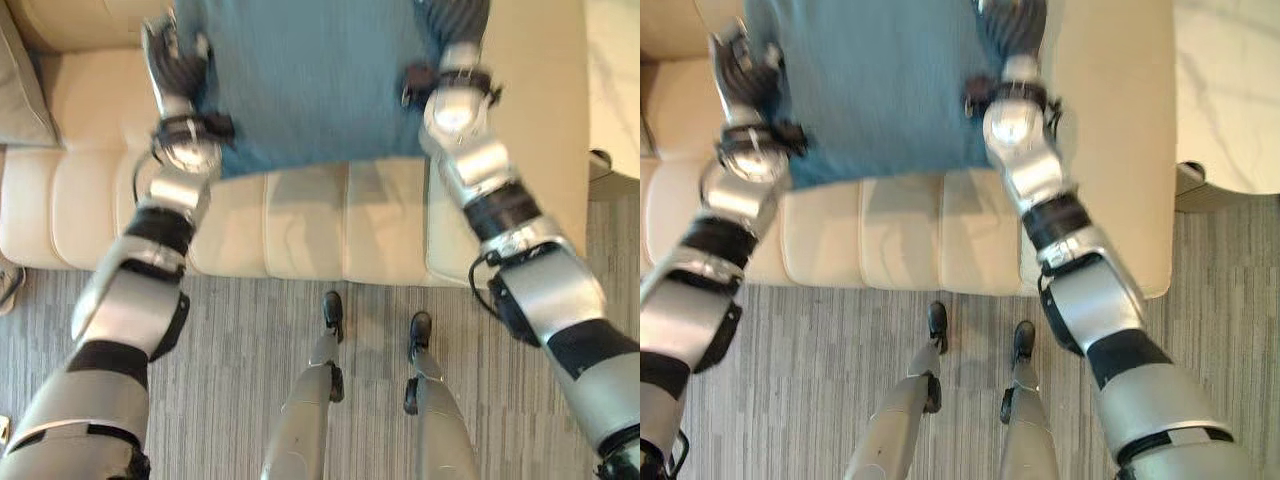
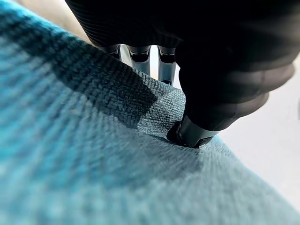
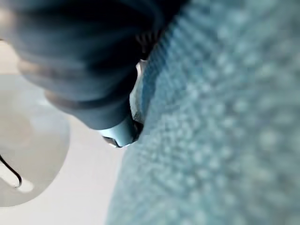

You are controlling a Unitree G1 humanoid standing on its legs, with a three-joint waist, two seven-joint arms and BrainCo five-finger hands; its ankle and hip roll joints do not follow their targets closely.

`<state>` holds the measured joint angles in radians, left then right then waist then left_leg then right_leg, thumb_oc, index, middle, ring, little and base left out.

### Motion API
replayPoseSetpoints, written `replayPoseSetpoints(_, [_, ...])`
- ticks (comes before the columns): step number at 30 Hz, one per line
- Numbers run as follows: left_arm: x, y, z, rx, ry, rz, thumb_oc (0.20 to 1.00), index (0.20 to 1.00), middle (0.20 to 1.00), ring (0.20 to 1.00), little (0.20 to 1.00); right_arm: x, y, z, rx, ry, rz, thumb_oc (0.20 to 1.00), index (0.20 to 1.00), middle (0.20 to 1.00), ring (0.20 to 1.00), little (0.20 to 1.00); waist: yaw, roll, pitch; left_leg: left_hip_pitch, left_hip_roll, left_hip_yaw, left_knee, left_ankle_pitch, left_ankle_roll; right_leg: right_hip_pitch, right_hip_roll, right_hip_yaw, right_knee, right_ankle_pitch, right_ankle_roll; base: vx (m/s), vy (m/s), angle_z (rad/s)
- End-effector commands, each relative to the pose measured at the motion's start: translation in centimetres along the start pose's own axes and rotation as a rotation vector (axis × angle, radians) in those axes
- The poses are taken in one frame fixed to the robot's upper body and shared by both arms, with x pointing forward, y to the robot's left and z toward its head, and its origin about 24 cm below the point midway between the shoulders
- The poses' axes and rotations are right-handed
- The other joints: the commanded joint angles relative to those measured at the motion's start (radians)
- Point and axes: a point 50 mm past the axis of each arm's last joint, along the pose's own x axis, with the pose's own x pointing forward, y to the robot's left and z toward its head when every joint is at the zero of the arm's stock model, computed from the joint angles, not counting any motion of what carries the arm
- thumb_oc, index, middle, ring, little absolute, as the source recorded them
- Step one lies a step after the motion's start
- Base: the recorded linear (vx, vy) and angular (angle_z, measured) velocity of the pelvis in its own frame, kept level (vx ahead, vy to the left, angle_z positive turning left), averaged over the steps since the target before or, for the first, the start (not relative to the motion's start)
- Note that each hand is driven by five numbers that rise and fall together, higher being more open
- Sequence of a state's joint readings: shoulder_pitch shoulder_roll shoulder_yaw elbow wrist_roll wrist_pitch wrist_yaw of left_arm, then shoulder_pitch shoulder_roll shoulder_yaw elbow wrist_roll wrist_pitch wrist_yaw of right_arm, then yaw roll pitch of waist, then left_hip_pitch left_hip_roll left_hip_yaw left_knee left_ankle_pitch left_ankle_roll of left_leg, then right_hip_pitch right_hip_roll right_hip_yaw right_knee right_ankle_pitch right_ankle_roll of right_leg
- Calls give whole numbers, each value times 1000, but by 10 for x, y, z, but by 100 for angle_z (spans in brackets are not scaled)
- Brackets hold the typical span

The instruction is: Pick up all the scattered cushions and arrange them neatly on the sofa.

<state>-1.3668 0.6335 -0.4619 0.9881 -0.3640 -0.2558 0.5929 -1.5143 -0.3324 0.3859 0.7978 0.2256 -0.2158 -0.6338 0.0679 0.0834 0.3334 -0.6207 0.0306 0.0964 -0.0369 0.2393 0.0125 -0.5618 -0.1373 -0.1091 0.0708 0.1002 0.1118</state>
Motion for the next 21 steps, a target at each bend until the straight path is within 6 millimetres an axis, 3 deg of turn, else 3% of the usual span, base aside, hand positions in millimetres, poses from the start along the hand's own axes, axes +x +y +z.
replayPoseSetpoints(1, [45,27,129,-78,-380,109,200,200,200,200,200,38,1,98,47,-334,-54,200,200,200,200,200,36,-47,17,71,-66,-14,18,-158,-67,-6,-13,16,-1,-32,51,-12,-73,19])
replayPoseSetpoints(2, [46,27,132,-79,-385,109,200,200,200,200,200,39,0,100,49,-338,-57,200,200,200,200,200,36,-48,19,68,-66,-16,18,-157,-67,-9,-14,15,-1,-31,51,-20,-48,27])
replayPoseSetpoints(3, [55,40,138,-19,-365,141,1000,1000,1000,1000,1000,48,-15,95,14,-312,-85,834,834,834,834,834,41,-43,23,49,-70,-30,0,-145,-67,-30,-10,12,-4,-29,50,-8,-43,25])
replayPoseSetpoints(4, [60,43,146,8,-358,135,1000,1000,1000,1000,1000,54,-24,97,-7,-310,-96,1000,1000,1000,1000,1000,44,-43,32,31,-72,-35,-2,-134,-70,-45,-11,5,-4,-25,51,-13,-52,20])
replayPoseSetpoints(5, [66,57,145,95,-337,141,1000,1000,1000,1000,1000,57,-36,82,-64,-259,-78,1000,1000,1000,1000,1000,52,-34,36,10,-69,-42,-16,-122,-70,-71,-12,5,-5,-19,53,-14,-31,7])
replayPoseSetpoints(6, [67,57,146,94,-338,140,1000,1000,1000,1000,1000,58,-36,83,-63,-259,-78,1000,1000,1000,1000,1000,53,-34,35,8,-69,-42,-17,-121,-70,-74,-12,4,-5,-19,53,-5,-16,11])
replayPoseSetpoints(9, [70,75,132,152,-292,144,1000,1000,1000,1000,1000,48,-40,45,-99,-142,-22,1000,1000,1000,1000,1000,61,-25,49,-16,-67,-37,-29,-105,-75,-100,-10,2,-12,-13,54,-7,-8,36])
replayPoseSetpoints(10, [70,84,113,209,-241,130,1000,1000,1000,1000,1000,36,-31,25,-91,-86,56,1000,1000,1000,1000,1000,58,-26,54,-29,-64,-31,-32,-101,-75,-116,-8,9,-17,-7,52,-13,10,11])
replayPoseSetpoints(11, [70,84,112,209,-240,129,1000,1000,1000,1000,1000,35,-31,24,-91,-84,57,1000,1000,1000,1000,1000,58,-27,52,-30,-64,-30,-32,-101,-75,-117,-7,10,-17,-7,52,-16,12,23])
replayPoseSetpoints(13, [68,93,90,255,-184,119,1000,1000,1000,1000,1000,16,-23,-2,-62,-15,120,1000,1000,1000,1000,1000,52,-31,58,-39,-59,-23,-34,-98,-77,-123,-3,11,-27,0,51,-15,0,-15])
replayPoseSetpoints(14, [63,100,64,306,-124,100,1000,1000,1000,1000,1000,-5,-18,-25,-22,48,173,1000,1000,1000,1000,1000,39,-39,70,-43,-54,-20,-35,-96,-80,-123,0,11,-38,6,51,-24,-5,-55])
replayPoseSetpoints(15, [58,103,52,309,-101,92,1000,1000,1000,1000,1000,-16,-18,-34,-11,69,185,1000,1000,1000,1000,1000,32,-43,77,-41,-52,-20,-36,-97,-81,-120,0,11,-43,9,52,-20,-11,-38])
replayPoseSetpoints(18, [48,101,32,294,-83,67,1000,1000,1000,1000,1000,-31,-20,-45,-9,86,199,1000,1000,1000,1000,1000,21,-47,85,-34,-51,-19,-36,-96,-84,-111,1,8,-48,10,51,-32,6,7])
replayPoseSetpoints(19, [35,95,17,230,-90,46,1000,1000,1000,1000,1000,-41,-28,-53,-28,88,206,1000,1000,1000,1000,1000,13,-51,94,-15,-50,-19,-34,-101,-85,-97,2,8,-47,8,48,-41,9,10])
replayPoseSetpoints(21, [27,90,9,200,-92,24,1000,1000,1000,1000,1000,-45,-33,-56,-34,93,204,1000,1000,1000,1000,1000,11,-53,96,-5,-51,-18,-34,-103,-86,-87,3,8,-47,5,45,-44,4,7])
